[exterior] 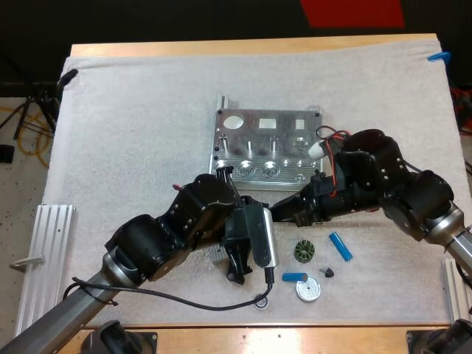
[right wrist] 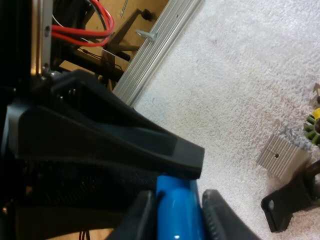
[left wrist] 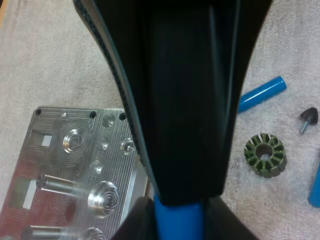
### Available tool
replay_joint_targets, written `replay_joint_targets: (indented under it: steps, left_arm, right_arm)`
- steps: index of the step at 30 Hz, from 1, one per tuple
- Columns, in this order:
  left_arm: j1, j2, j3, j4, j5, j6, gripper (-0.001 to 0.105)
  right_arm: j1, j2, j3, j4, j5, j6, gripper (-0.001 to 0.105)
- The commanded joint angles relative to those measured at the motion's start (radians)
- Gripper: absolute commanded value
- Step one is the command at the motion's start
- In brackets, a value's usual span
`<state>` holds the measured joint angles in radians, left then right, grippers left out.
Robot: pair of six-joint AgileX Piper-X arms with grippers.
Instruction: Load cells from left to right
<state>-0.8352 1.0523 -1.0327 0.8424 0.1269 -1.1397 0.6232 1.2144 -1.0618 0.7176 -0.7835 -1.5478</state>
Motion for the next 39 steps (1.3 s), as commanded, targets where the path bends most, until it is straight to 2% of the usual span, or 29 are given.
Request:
replay_joint_targets:
  steps: [1,4,6,7,9,11,14,18,19,21,24,28,34,39]
  left_arm:
    - [0.001,-0.005,-0.001,0.017,0.002,-0.004,0.003]
    - [0.001,-0.005,-0.001,0.017,-0.003,-0.008,0.022]
    - [0.001,-0.005,-0.001,0.017,-0.005,-0.036,0.045]
    - [0.001,-0.005,-0.001,0.017,-0.010,-0.050,0.052]
    - [0.001,-0.005,-0.001,0.019,-0.086,-0.115,0.075]
    - [0.001,-0.007,-0.001,0.026,-0.138,-0.152,0.080]
    - [0.001,-0.014,-0.001,0.029,-0.178,-0.182,0.080]
    - [0.001,-0.045,-0.001,0.027,-0.186,-0.247,0.080]
    - [0.001,-0.051,-0.001,0.027,-0.191,-0.256,0.080]
    - [0.001,-0.071,-0.001,0.027,-0.249,-0.333,0.080]
    - [0.001,-0.098,-0.001,0.029,-0.281,-0.391,0.080]
    - [0.001,-0.129,-0.001,0.049,-0.282,-0.413,0.080]
    - [0.001,-0.174,0.005,0.126,-0.376,-0.478,0.080]
    - [0.001,-0.258,0.099,0.112,-0.401,-0.517,0.080]
  right_arm:
    - [0.000,-0.005,-0.008,-0.004,0.002,-0.006,0.000]
    - [0.000,-0.005,-0.008,-0.004,0.002,-0.007,0.000]
    - [0.000,-0.005,-0.008,-0.004,0.032,-0.011,0.000]
    - [0.000,-0.005,-0.008,-0.004,0.050,-0.012,0.000]
    - [0.000,-0.005,-0.019,0.002,0.133,-0.023,0.000]
    - [0.000,-0.005,-0.033,0.007,0.188,-0.028,0.000]
    - [0.000,-0.005,-0.069,0.020,0.284,-0.044,0.000]
    - [-0.002,-0.001,-0.135,0.101,0.488,-0.097,0.000]
    - [-0.002,0.002,-0.141,0.112,0.505,-0.107,0.000]
    - [-0.002,0.021,-0.179,0.169,0.578,-0.131,0.000]
    - [-0.002,0.073,-0.236,0.222,0.607,-0.147,0.000]
    - [-0.002,0.151,-0.299,0.261,0.609,-0.170,0.000]
    - [-0.002,0.275,-0.427,0.322,0.710,-0.208,0.000]
    - [-0.002,0.377,-0.557,0.394,0.719,-0.268,0.000]
